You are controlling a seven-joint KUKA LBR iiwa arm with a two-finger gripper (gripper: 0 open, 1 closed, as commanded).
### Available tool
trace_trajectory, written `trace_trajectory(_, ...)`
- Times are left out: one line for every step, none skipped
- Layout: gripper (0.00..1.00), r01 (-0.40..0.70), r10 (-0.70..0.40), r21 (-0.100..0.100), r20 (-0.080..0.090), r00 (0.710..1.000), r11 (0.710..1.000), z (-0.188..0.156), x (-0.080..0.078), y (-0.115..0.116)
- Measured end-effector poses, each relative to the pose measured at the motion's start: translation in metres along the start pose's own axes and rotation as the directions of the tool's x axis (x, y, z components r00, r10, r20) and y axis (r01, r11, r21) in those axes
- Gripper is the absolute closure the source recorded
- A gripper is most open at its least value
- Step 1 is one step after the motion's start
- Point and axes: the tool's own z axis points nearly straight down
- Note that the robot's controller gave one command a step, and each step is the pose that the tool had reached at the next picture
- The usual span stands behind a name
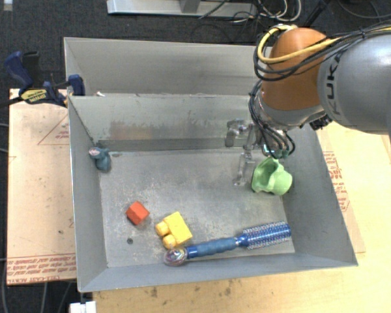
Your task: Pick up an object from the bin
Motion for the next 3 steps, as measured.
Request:
trace_trajectory(0.00,0.332,-0.332,0.004,0.004,0.943,0.943,0.026,0.006,-0.068)
trace_trajectory(0.00,0.406,-0.406,0.003,0.005,0.914,0.914,0.093,-0.016,-0.110)
trace_trajectory(1.00,0.408,-0.408,0.002,0.020,0.913,0.913,0.080,-0.023,-0.103)
